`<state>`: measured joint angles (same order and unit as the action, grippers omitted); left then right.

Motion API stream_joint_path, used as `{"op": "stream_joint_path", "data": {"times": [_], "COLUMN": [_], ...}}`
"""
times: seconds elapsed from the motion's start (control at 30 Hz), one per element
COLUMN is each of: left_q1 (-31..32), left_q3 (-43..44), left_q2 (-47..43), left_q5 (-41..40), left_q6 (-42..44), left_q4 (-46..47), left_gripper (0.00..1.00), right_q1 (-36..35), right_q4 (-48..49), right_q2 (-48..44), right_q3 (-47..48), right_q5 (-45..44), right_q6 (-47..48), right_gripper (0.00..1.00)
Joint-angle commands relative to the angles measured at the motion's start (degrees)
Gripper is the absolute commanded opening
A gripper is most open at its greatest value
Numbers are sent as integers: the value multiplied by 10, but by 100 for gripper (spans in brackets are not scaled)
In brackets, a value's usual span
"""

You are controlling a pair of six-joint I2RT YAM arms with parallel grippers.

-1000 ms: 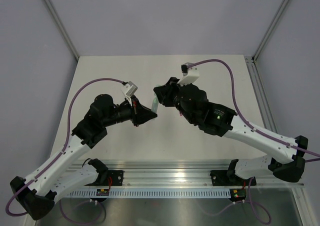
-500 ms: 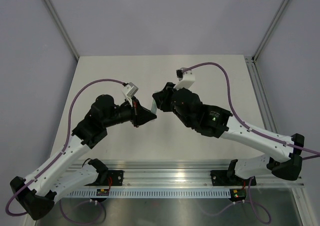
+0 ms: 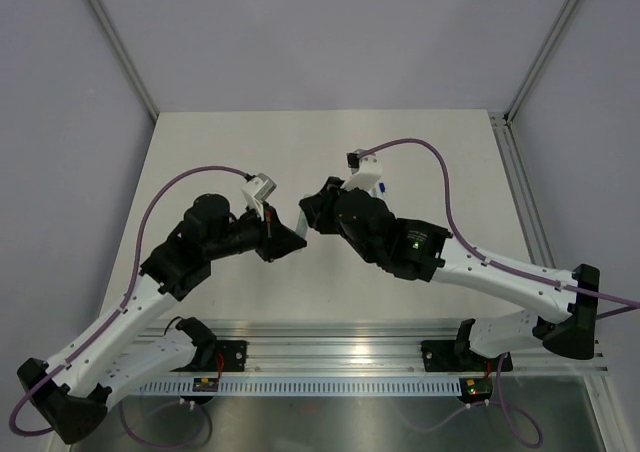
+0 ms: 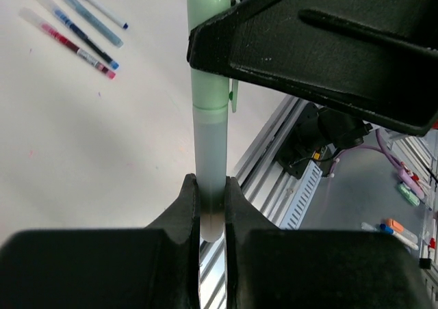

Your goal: Insert the pens into the pen caps

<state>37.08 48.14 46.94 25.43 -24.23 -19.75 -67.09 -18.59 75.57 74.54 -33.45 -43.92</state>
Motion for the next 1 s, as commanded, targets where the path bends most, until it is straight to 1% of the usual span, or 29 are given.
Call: {"op": "stream_joint_path", "data": {"times": [0.0, 0.1, 0.3, 0.37, 0.5, 0.57, 0.67, 0.7, 0.8, 0.83, 0.93, 0.97], "left_q1": [-1, -1, -1, -1, -1, -1, -1, -1, -1, -1, -1, -1], "left_q3": [17, 16, 16, 16, 17, 16, 17, 17, 22, 24, 30, 32], "left_q2": [-18, -19, -22, -23, -22, -21, -21, -19, -2, 8, 21, 26], "left_q5": [-26, -25, -24, -27, -28, -28, -30, -22, 7, 14, 38, 41], "left_q6": [16, 16, 17, 18, 19, 17, 17, 16, 15, 14, 11, 11], "left_q4": [117, 118, 118, 118, 117, 117, 117, 117, 115, 115, 111, 107], "left_gripper": [0, 0, 0, 0, 0, 0, 0, 0, 0, 0, 15, 20], "right_q1": [-38, -59, -117, -125, -152, -153, -153, -154, -134, -110, -60, -22], "right_q4": [-20, -18, 20, 57, 72, 75, 70, 60, 34, 31, 29, 33], "right_q2": [11, 17, 34, 44, 70, 82, 76, 71, 49, 40, 20, 18], "right_q3": [-44, -69, -146, -176, -174, -167, -154, -151, -131, -122, -111, -109], "right_q5": [98, 101, 95, 103, 96, 96, 80, 58, 34, 35, 56, 61], "right_q6": [-31, -42, -105, -118, -134, -134, -126, -119, -98, -91, -60, -52], "right_gripper": [0, 0, 0, 0, 0, 0, 0, 0, 0, 0, 0, 0]}}
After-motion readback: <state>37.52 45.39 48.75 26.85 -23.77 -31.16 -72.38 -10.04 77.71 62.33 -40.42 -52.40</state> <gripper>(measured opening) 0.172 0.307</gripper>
